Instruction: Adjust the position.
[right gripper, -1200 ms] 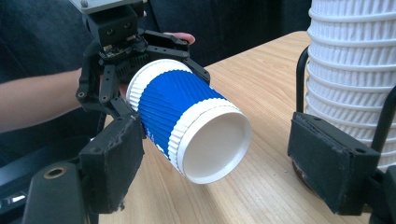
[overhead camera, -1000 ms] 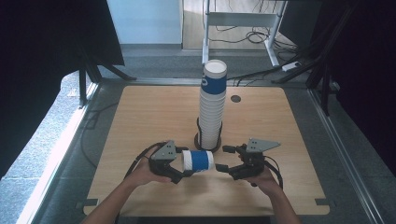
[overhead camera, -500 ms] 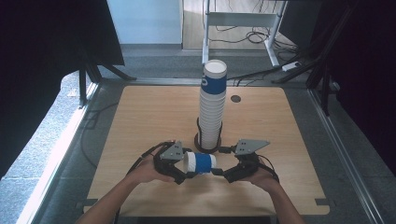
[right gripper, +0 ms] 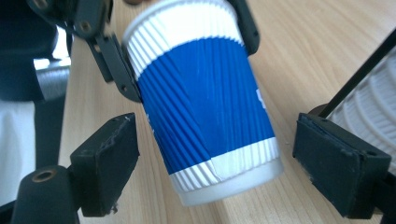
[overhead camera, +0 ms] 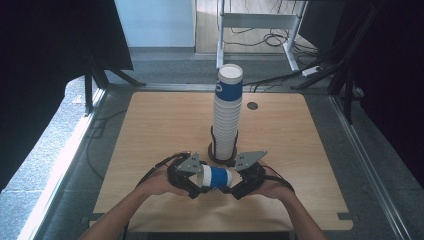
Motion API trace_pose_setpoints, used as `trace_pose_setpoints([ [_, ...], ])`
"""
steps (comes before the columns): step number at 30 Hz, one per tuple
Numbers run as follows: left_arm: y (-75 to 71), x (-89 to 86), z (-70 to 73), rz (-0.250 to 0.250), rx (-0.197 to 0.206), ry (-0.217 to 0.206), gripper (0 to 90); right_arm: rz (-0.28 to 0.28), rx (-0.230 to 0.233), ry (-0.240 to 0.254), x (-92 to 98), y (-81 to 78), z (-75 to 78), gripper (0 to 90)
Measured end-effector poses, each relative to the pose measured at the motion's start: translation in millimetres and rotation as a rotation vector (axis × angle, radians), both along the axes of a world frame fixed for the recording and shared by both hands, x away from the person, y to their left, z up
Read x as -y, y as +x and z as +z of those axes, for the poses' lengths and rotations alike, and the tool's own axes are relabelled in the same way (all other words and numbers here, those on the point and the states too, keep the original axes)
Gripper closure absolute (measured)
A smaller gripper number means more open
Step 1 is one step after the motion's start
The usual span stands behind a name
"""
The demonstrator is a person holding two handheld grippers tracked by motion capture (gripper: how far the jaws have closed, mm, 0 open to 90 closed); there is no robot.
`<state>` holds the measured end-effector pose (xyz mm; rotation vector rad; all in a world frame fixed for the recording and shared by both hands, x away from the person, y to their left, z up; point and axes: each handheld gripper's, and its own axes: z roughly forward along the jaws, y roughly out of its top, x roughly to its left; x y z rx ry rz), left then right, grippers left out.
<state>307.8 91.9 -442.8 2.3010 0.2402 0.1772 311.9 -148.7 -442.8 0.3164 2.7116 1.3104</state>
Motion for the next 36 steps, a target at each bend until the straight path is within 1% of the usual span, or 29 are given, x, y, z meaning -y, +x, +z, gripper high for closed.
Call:
trace_pose_setpoints([
  [2,1.3,0.4,1.1,-0.01,0.0,0.012,16.7,0.015,0.002,-0.02,-3.4,0.2,-2.1,15.0],
  [3,1.2,1.3,0.6,-0.008,-0.004,0.009,16.7,0.017,0.006,-0.031,-5.0,0.1,-2.9,15.1],
  [6,1.5,3.4,-0.6,-0.015,-0.011,0.023,16.6,0.024,0.018,-0.056,-9.3,0.0,-4.6,15.5],
  [13,1.0,5.6,-0.7,-0.029,-0.02,0.019,16.6,0.054,0.032,-0.125,-19.4,-1.7,-13.1,17.0],
  [16,0.9,6.4,-2.1,-0.035,-0.022,0.02,16.6,0.061,0.034,-0.136,-22.1,-2.5,-16.1,18.9],
  [20,0.6,7.2,-3.5,-0.039,-0.025,0.02,16.7,0.068,0.054,-0.15,-22.5,-3.0,-18.4,23.1],
  [26,0.1,8.5,-4.1,-0.041,-0.02,0.017,16.4,0.078,0.074,-0.156,-20.8,-4.4,-18.9,24.9],
  [29,-0.1,9.1,-4.1,-0.032,-0.02,0.009,15.1,0.079,0.073,-0.152,-19.7,-4.6,-19.4,25.2],
  [32,-0.8,8.9,-3.5,-0.014,-0.009,0.004,13.4,0.07,0.07,-0.127,-17.4,-3.9,-20.1,25.4],
  [33,-1.2,8.1,-2.8,-0.016,0.0,0.008,12.1,0.064,0.066,-0.124,-16.4,-3.6,-20.0,25.5],
  [34,-2.0,7.3,-2.4,-0.009,0.005,-0.001,11.4,0.059,0.07,-0.12,-15.2,-3.2,-20.0,25.5],
  [36,-2.8,4.4,-1.3,0.003,0.006,-0.027,11.2,0.05,0.063,-0.093,-11.9,-2.4,-19.3,25.6],
])
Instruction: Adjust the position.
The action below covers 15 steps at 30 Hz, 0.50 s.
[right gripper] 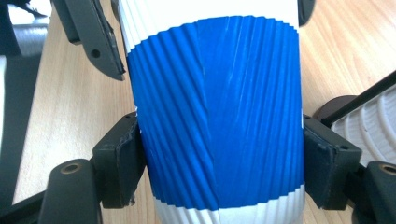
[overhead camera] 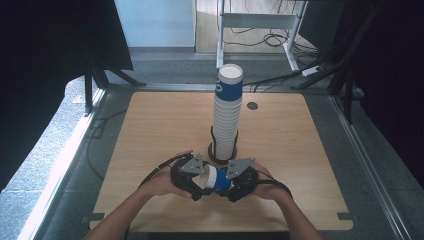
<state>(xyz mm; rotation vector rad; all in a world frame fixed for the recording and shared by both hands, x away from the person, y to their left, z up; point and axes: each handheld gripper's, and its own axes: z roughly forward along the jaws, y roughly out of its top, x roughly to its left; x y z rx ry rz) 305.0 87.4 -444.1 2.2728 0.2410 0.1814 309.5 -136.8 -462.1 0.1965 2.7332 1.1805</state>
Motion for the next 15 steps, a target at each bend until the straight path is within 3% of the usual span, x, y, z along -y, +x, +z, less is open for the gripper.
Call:
trace_pose_setpoints([
  [4,-2.5,-7.7,2.2,0.036,-0.003,-0.08,9.7,-0.022,0.004,0.044,5.8,0.8,1.3,25.6],
  [9,-6.0,-21.5,6.0,0.122,-0.023,-0.233,9.4,-0.064,-0.009,0.13,16.5,3.2,3.3,25.6],
  [15,-7.9,-33.8,1.8,0.194,-0.06,-0.35,9.0,-0.112,-0.024,0.24,25.5,4.7,6.0,25.6],
])
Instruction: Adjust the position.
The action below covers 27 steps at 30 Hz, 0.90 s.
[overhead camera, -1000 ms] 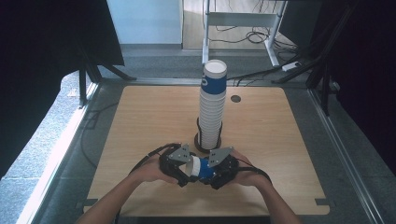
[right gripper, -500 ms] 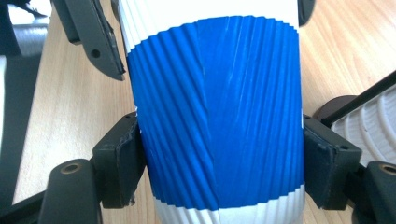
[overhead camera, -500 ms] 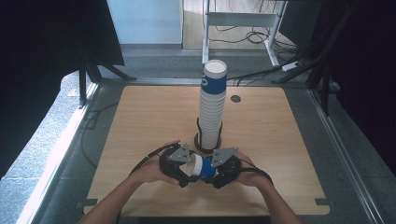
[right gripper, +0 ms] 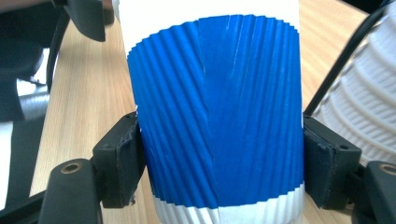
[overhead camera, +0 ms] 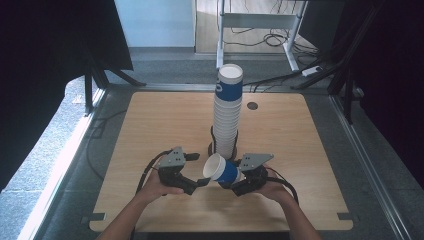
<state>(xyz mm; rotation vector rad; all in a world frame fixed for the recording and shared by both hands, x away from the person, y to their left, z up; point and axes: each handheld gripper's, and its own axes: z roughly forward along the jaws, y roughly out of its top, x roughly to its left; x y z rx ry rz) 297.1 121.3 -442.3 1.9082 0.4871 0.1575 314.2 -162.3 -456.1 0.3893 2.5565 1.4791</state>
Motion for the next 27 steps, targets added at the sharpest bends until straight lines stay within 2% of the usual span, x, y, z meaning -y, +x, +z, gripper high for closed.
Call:
trace_pose_setpoints([
  [5,-1.6,-5.2,-7.8,0.025,-0.024,-0.069,9.2,-0.017,-0.014,0.057,4.5,0.5,-0.4,25.7],
  [11,-2.3,-4.1,-13.8,0.042,-0.043,-0.088,9.3,-0.05,-0.029,0.099,8.0,0.1,-5.2,25.7],
  [15,-3.5,-2.4,-15.9,0.062,-0.045,-0.098,9.3,-0.071,-0.038,0.152,10.5,-1.1,-4.4,25.7],
  [19,-6.3,0.9,-15.0,0.077,-0.05,-0.113,9.4,-0.092,-0.029,0.195,10.1,-4.0,-3.0,25.7],
  [23,-9.1,4.6,-13.7,0.095,-0.052,-0.147,9.4,-0.114,-0.018,0.232,8.2,-8.2,-5.1,25.7],
  [27,-11.3,10.4,-15.1,0.088,-0.063,-0.166,9.3,-0.133,-0.016,0.239,7.0,-9.6,-11.8,25.6],
])
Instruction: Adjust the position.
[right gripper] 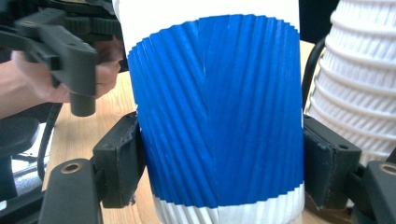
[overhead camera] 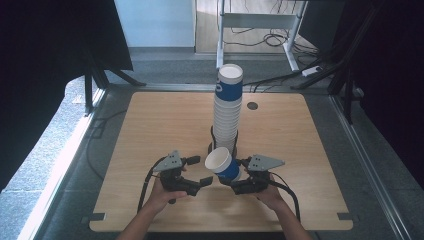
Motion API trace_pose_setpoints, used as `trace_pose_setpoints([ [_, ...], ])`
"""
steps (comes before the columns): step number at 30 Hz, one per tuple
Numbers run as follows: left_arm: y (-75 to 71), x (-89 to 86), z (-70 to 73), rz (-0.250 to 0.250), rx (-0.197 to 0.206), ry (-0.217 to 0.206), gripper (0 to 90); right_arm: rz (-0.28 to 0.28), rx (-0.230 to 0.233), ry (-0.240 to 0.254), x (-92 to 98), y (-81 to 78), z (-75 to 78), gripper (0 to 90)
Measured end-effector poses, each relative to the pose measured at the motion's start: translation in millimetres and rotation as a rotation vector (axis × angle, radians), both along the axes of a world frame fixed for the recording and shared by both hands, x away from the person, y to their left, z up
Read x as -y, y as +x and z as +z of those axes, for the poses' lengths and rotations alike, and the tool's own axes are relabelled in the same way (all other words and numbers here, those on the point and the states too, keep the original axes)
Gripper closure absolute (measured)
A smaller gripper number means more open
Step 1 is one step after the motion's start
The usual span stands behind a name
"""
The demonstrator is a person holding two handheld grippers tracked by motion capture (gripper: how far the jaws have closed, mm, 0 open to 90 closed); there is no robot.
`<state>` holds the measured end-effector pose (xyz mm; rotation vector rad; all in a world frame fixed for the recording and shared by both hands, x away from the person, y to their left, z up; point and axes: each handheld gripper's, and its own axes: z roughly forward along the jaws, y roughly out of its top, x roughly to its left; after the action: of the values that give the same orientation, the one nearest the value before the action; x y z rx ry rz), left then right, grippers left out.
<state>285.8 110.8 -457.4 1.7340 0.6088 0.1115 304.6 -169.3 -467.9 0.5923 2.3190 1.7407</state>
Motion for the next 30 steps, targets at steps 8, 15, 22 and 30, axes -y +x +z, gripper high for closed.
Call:
trace_pose_setpoints([
  [8,1.3,14.2,-3.4,0.001,-0.035,-0.015,5.9,-0.017,0.008,0.006,-0.9,-1.0,-4.0,25.6],
  [15,8.6,24.1,0.9,0.011,-0.05,-0.023,5.2,-0.014,0.013,-0.001,-4.5,-2.2,-6.0,25.6],
  [22,12.1,34.7,2.9,0.016,-0.049,-0.016,5.0,-0.001,0.026,-0.012,-9.3,-4.7,-6.3,25.6],
  [30,12.0,36.2,1.7,0.04,-0.027,-0.026,14.4,0.011,0.028,-0.042,-11.8,-4.9,-8.2,25.3],
])
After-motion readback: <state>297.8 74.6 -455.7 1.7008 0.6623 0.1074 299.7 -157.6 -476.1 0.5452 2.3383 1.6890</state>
